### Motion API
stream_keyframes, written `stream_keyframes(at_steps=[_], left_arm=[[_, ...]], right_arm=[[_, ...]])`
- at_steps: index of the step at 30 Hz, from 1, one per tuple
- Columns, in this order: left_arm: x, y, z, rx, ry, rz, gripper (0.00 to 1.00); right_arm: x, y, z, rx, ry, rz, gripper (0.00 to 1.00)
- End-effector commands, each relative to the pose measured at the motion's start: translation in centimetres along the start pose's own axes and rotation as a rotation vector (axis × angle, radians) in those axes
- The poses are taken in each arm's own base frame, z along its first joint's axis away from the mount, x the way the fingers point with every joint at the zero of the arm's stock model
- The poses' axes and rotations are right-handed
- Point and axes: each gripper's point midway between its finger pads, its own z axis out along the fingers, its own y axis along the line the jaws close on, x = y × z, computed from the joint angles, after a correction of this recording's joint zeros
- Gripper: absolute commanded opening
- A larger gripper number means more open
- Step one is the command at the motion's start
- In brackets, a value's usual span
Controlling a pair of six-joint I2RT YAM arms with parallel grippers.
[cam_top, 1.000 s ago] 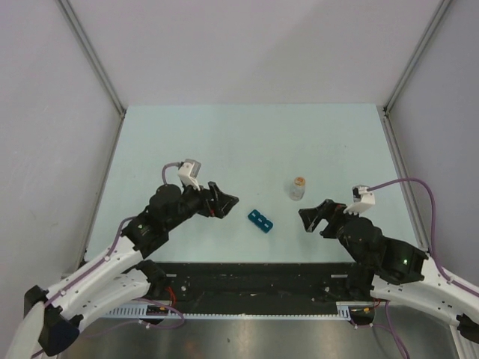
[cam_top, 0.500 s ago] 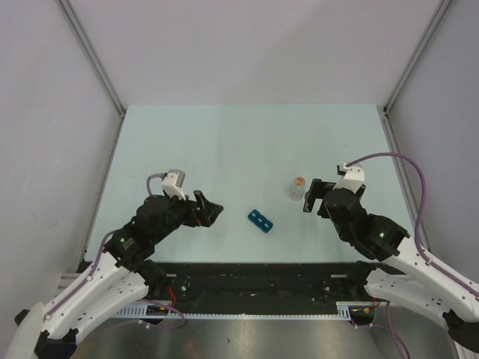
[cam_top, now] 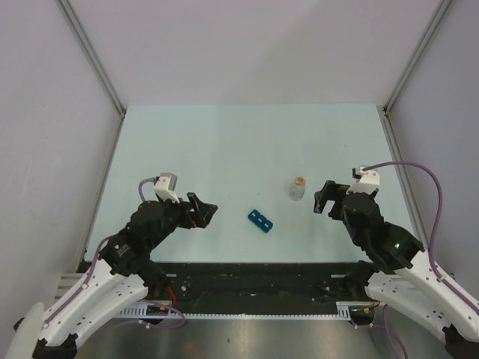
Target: Sort the pills into containers
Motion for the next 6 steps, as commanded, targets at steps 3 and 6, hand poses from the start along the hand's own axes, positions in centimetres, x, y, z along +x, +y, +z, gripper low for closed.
stream_keyframes(at_steps=[3, 6], left_arm=[[-0.41, 0.5, -0.08, -0.022, -0.035, -0.038, 1.0], [-0.7, 0.56, -0.12, -0.028, -0.043, -0.026, 1.0]], right_arm=[[0.16, -0.38, -0.43, -0.031, -0.025, -0.013, 1.0], [0.27, -0.45, -0.53, -0.033, -0.019, -0.02, 1.0]])
